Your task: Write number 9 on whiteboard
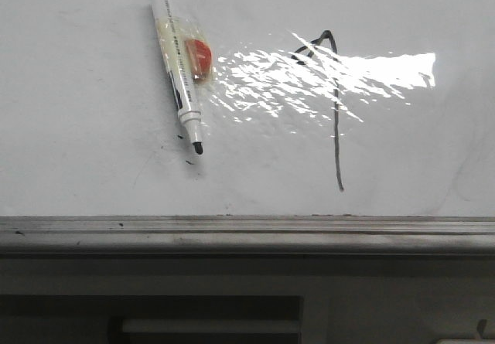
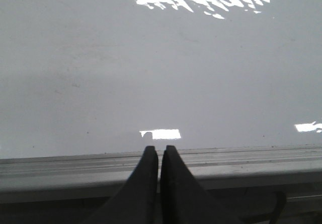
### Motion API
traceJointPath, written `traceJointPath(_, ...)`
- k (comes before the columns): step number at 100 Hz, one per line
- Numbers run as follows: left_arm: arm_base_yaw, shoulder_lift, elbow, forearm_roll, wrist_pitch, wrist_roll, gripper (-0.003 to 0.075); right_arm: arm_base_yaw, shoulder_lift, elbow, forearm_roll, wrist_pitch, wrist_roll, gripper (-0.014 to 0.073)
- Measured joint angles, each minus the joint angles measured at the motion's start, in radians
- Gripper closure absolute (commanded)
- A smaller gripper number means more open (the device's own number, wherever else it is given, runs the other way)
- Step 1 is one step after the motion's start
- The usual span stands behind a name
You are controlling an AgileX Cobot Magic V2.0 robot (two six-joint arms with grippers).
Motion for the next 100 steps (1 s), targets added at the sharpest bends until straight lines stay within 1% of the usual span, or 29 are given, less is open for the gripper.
traceJointPath(8, 0.000, 0.000, 0.000, 0.000, 0.000, 0.000, 0.0741, -0.129, 0.000, 0.032, 0.100, -0.089, -0.047, 0.0635)
traceJointPath(13, 0.000, 0.000, 0.000, 0.000, 0.000, 0.000, 0.0741, -0.222, 0.000, 0.057, 0.178, -0.133, -0.099, 0.0635)
traceJointPath(15, 0.000, 0.000, 0.000, 0.000, 0.000, 0.000, 0.0741, -0.277, 0.000, 0.068, 0.228, -0.154, -0.125, 0.0635)
traceJointPath(16, 0.000, 0.000, 0.000, 0.000, 0.000, 0.000, 0.0741, -0.277, 0.000, 0.072, 0.228, -0.160, -0.145, 0.0635)
traceJointPath(21, 0.000, 0.000, 0.000, 0.000, 0.000, 0.000, 0.0741, -0.391, 0.000, 0.103, 0.344, -0.211, -0.218, 0.0635)
traceJointPath(23, 0.000, 0.000, 0.000, 0.000, 0.000, 0.000, 0.0741, -0.420, 0.000, 0.119, 0.375, -0.234, -0.250, 0.0635)
traceJointPath(24, 0.000, 0.000, 0.000, 0.000, 0.000, 0.000, 0.0741, -0.462, 0.000, 0.125, 0.408, -0.242, -0.260, 0.0635)
traceJointPath(25, 0.000, 0.000, 0.000, 0.000, 0.000, 0.000, 0.0741, -0.462, 0.000, 0.136, 0.424, -0.257, -0.270, 0.0635)
traceJointPath(28, 0.000, 0.000, 0.000, 0.000, 0.000, 0.000, 0.0741, -0.533, 0.000, 0.161, 0.504, -0.289, -0.317, 0.0635)
traceJointPath(35, 0.000, 0.000, 0.000, 0.000, 0.000, 0.000, 0.0741, -0.664, 0.000, 0.230, 0.629, -0.365, -0.370, 0.0635)
traceJointPath(37, 0.000, 0.000, 0.000, 0.000, 0.000, 0.000, 0.0741, -0.688, 0.000, 0.248, 0.645, -0.383, -0.375, 0.0635)
traceJointPath(38, 0.000, 0.000, 0.000, 0.000, 0.000, 0.000, 0.0741, -0.721, 0.000, 0.253, 0.659, -0.388, -0.380, 0.0635)
traceJointPath(39, 0.000, 0.000, 0.000, 0.000, 0.000, 0.000, 0.0741, -0.721, 0.000, 0.263, 0.665, -0.395, -0.382, 0.0635)
traceJointPath(42, 0.000, 0.000, 0.000, 0.000, 0.000, 0.000, 0.0741, -0.770, 0.000, 0.273, 0.687, -0.405, -0.389, 0.0635)
traceJointPath(49, 0.000, 0.000, 0.000, 0.000, 0.000, 0.000, 0.0741, -0.843, -0.004, 0.273, 0.711, -0.400, -0.400, 0.0635)
traceJointPath(56, 0.000, 0.000, 0.000, 0.000, 0.000, 0.000, 0.0741, -0.882, -0.011, 0.273, 0.720, -0.354, -0.404, 0.0635)
traceJointPath(64, 0.000, 0.000, 0.000, 0.000, 0.000, 0.000, 0.0741, -0.894, -0.013, 0.273, 0.721, -0.291, -0.406, 0.0635)
traceJointPath(100, 0.001, 0.000, 0.000, 0.000, 0.002, 0.000, 0.0741, -0.897, -0.014, 0.273, 0.721, -0.291, -0.406, 0.0635)
